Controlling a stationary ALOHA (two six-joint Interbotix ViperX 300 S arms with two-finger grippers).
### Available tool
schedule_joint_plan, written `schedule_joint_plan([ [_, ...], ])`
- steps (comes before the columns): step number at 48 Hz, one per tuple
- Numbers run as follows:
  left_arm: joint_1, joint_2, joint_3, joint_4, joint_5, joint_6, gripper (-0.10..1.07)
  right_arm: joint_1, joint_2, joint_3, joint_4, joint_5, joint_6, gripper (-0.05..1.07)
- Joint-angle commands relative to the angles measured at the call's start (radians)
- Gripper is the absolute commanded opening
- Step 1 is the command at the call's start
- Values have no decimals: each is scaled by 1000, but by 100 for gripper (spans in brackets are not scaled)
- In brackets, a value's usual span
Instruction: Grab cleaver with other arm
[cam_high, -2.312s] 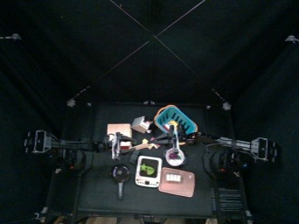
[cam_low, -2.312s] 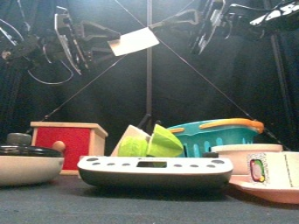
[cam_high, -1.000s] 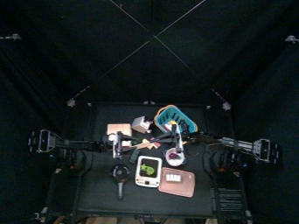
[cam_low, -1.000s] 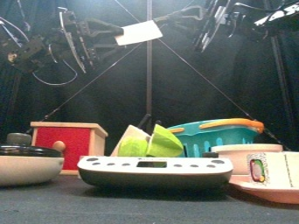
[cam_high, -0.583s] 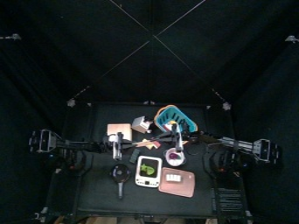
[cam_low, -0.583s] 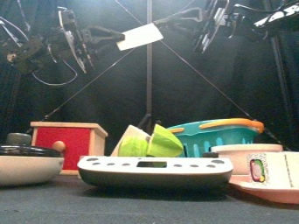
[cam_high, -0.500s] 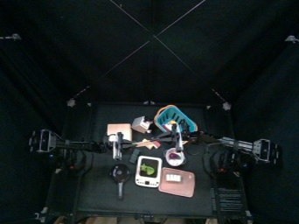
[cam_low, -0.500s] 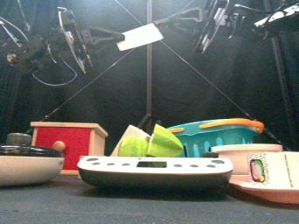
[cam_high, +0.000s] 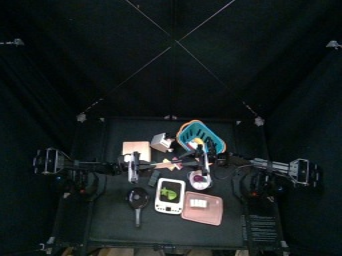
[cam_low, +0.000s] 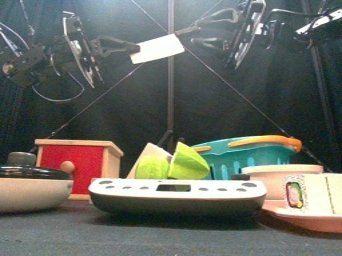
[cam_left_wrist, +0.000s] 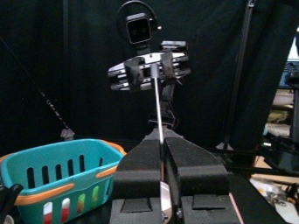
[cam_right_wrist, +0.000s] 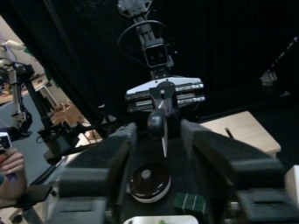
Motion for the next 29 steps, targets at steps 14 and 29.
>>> schedule_joint_plan([
  [14, 5, -107, 54, -2, 58, -2, 29, 104, -28, 43, 48, 132, 5, 104],
  [29, 3, -222, 87, 6, 233, 0, 29, 301, -48, 31, 183, 537, 6, 104],
])
